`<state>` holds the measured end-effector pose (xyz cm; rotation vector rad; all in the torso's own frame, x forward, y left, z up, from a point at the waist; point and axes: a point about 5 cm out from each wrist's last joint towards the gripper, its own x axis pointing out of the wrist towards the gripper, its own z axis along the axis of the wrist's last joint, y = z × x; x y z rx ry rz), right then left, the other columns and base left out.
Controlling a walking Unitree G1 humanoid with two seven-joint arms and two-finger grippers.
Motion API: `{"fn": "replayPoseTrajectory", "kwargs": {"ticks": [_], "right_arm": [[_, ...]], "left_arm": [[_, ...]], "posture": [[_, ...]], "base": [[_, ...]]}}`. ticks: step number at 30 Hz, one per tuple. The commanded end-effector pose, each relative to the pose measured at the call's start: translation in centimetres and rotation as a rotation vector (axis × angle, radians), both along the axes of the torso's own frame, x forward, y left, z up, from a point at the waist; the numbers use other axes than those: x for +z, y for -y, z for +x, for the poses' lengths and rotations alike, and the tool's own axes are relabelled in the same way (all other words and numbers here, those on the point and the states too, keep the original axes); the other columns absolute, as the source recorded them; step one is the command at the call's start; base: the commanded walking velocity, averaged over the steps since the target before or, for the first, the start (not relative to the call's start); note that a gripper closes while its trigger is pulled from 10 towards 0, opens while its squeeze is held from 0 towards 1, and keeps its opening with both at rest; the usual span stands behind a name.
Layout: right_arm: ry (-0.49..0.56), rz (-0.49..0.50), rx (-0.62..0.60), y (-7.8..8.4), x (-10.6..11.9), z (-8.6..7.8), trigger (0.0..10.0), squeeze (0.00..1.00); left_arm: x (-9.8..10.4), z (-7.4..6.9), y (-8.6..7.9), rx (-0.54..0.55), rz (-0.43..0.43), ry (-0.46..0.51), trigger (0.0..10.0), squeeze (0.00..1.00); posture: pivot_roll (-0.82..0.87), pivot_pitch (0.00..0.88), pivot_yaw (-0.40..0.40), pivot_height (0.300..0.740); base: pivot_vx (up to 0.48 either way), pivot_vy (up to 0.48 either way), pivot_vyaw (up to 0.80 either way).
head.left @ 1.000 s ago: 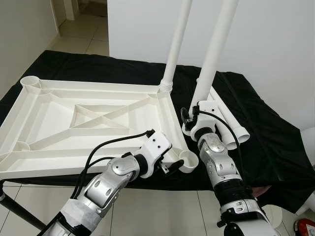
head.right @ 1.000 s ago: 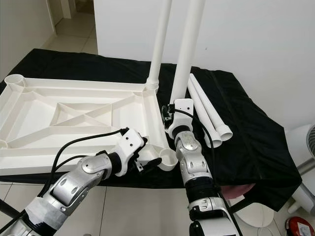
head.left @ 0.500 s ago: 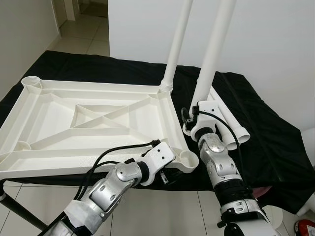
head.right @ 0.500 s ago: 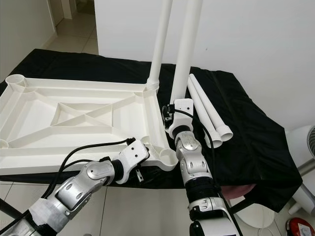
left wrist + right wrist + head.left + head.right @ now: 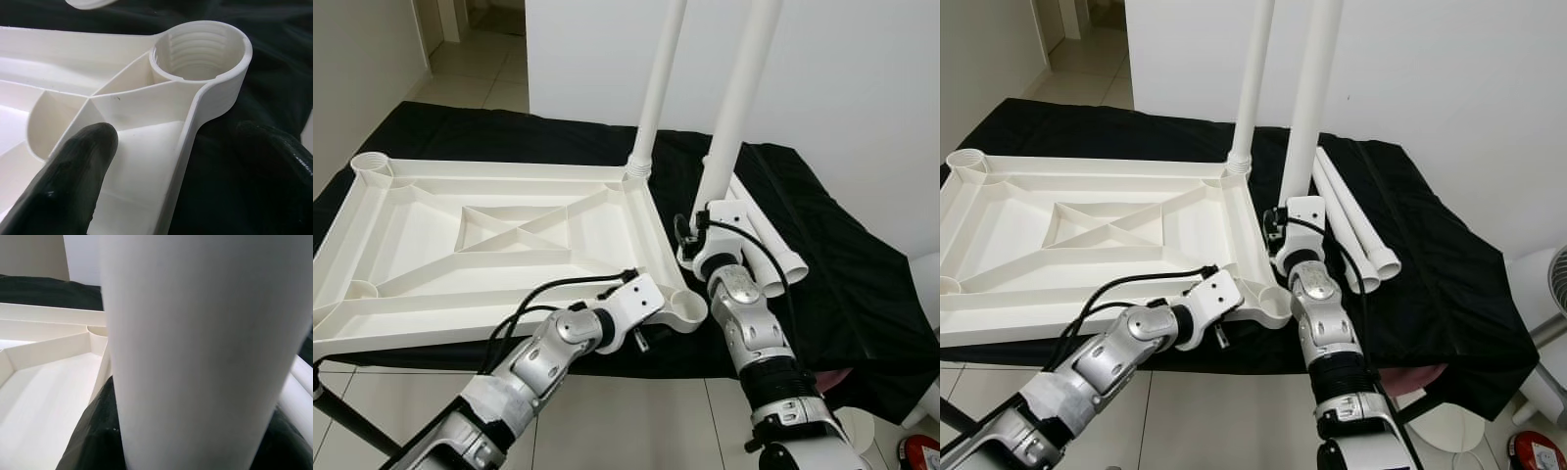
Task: Building children table
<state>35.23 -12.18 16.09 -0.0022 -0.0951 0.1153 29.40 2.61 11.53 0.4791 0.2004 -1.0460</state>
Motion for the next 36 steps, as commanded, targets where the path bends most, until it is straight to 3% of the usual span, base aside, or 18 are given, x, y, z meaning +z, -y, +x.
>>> {"fn": "replayPoseTrajectory", "kwargs": {"ticks": [1, 7, 15, 17, 20, 21, 23, 30, 36], "right_arm": [[0.024, 0.002, -0.005, 0.2, 0.5, 0.0, 10.0, 0.0], [-0.001, 0.01, 0.013, 0.1, -0.2, -0.5, 10.0, 0.0], [-0.007, 0.011, 0.01, 0.4, -0.5, -0.7, 10.0, 0.0], [0.0, 0.012, 0.011, 0.4, -0.5, -0.8, 10.0, 0.0], [0.02, 0.018, 0.041, 0.6, -0.6, -1.4, 10.0, 0.0], [0.02, 0.018, 0.041, 0.6, -0.6, -1.4, 10.0, 0.0], [0.043, 0.027, 0.067, 0.6, -0.9, -2.0, 10.0, 0.0], [0.049, 0.03, 0.085, 0.9, -2.0, -3.2, 10.0, 0.0], [0.051, 0.078, 0.084, 1.2, -2.7, -4.1, 10.0, 0.0]], "left_arm": [[1.2, 1.4, -0.6, 0.128, -0.012, 0.107, 10.0, 0.0], [1.4, 2.5, -0.9, 0.188, -0.015, 0.139, 10.0, 0.0], [1.5, 2.7, -0.8, 0.202, -0.025, 0.147, 10.0, 0.0], [1.6, 2.6, -0.6, 0.19, -0.038, 0.143, 10.0, 0.0], [2.4, 1.9, -0.6, 0.153, -0.15, 0.092, 10.0, 0.0], [2.4, 1.9, -0.6, 0.153, -0.15, 0.092, 10.0, 0.0], [2.9, 1.2, -0.8, 0.117, -0.25, 0.048, 10.0, 0.0], [2.9, -0.2, -1.2, 0.065, -0.3, 0.06, 10.0, 0.0], [2.6, -1.4, -1.7, 0.052, -0.373, 0.014, 10.0, 0.0]], "posture": [[0.01, 0.0, -0.131, 0.74], [0.01, 0.0, -0.128, 0.74], [0.0, 0.0, -0.127, 0.74], [0.0, 0.0, -0.126, 0.74], [0.01, 0.0, -0.127, 0.74], [0.01, 0.0, -0.127, 0.74], [0.02, 0.0, -0.13, 0.74], [0.02, 0.0, -0.132, 0.74], [0.02, 0.0, -0.13, 0.74]], "base": [[0.0, 0.0, 0.0], [0.0, 0.0, 0.0], [0.0, 0.0, 0.0], [0.0, 0.0, 0.0], [0.0, 0.0, 0.0], [0.0, 0.0, 0.0], [0.0, 0.0, 0.0], [0.0, 0.0, 0.0], [0.0, 0.0, 0.0]]}}
